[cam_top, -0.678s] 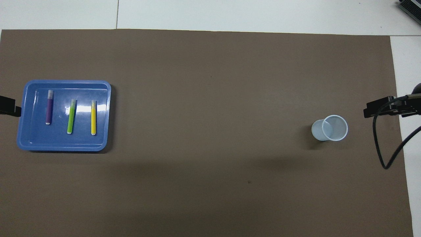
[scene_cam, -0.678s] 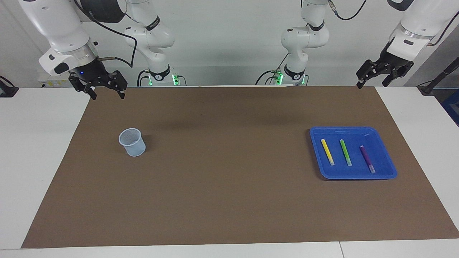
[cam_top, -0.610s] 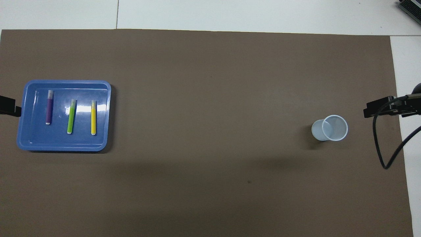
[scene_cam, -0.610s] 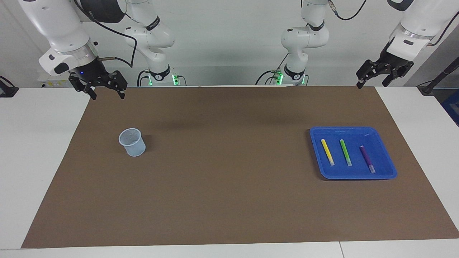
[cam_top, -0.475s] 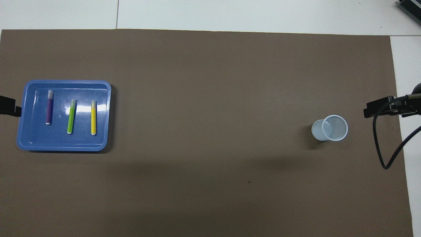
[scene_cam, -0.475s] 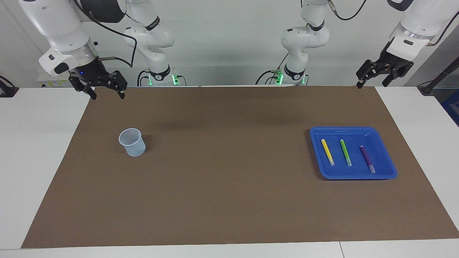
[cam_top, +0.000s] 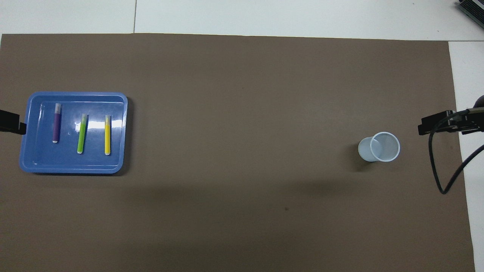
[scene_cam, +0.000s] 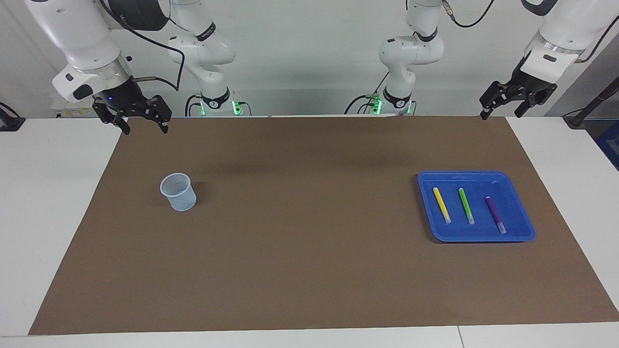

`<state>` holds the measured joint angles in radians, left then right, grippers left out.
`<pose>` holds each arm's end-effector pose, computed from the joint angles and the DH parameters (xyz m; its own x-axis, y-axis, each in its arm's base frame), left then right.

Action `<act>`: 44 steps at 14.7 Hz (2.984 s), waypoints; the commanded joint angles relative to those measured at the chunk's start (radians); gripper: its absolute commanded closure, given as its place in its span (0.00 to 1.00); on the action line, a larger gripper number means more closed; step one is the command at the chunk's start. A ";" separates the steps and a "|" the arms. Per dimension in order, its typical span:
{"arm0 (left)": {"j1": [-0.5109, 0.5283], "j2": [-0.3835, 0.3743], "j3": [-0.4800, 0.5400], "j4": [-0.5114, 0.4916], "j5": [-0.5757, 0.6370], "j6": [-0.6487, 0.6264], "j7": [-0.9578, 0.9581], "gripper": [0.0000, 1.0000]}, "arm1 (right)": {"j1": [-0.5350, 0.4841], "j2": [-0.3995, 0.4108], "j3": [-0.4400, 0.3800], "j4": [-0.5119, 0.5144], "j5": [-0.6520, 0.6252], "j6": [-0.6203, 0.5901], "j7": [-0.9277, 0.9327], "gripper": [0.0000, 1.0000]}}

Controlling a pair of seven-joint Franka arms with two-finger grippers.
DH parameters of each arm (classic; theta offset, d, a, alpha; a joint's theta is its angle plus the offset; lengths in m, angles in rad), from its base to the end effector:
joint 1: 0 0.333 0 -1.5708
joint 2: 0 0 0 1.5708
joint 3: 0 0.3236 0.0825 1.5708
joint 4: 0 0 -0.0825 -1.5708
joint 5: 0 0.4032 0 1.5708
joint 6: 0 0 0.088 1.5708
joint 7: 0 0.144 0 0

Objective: Transfer and insert pens with both arms

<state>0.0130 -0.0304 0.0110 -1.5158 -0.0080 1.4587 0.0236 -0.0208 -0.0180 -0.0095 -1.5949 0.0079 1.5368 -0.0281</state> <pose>0.5513 0.0121 0.6293 0.9996 -0.0005 -0.0265 -0.0003 -1.0000 0.0089 0.5623 -0.0159 0.5907 0.9992 -0.0019 -0.0398 -0.0023 -1.0000 -0.0092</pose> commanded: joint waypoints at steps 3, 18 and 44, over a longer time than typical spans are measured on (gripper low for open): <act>-0.012 -0.022 -0.008 -0.032 0.010 0.005 -0.004 0.00 | -0.007 0.013 0.005 0.026 -0.016 -0.021 0.016 0.00; 0.007 -0.079 -0.003 -0.308 0.000 0.294 -0.025 0.00 | -0.002 0.013 0.008 0.026 -0.014 -0.020 0.017 0.00; -0.038 0.294 -0.005 -0.569 0.002 0.977 -0.143 0.14 | 0.058 -0.022 0.029 -0.095 0.194 0.078 0.003 0.00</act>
<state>-0.0222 0.2585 -0.0017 -2.0795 -0.0092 2.4147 -0.1235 0.0290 -0.0178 0.0176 -1.6392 0.1544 1.5806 -0.0800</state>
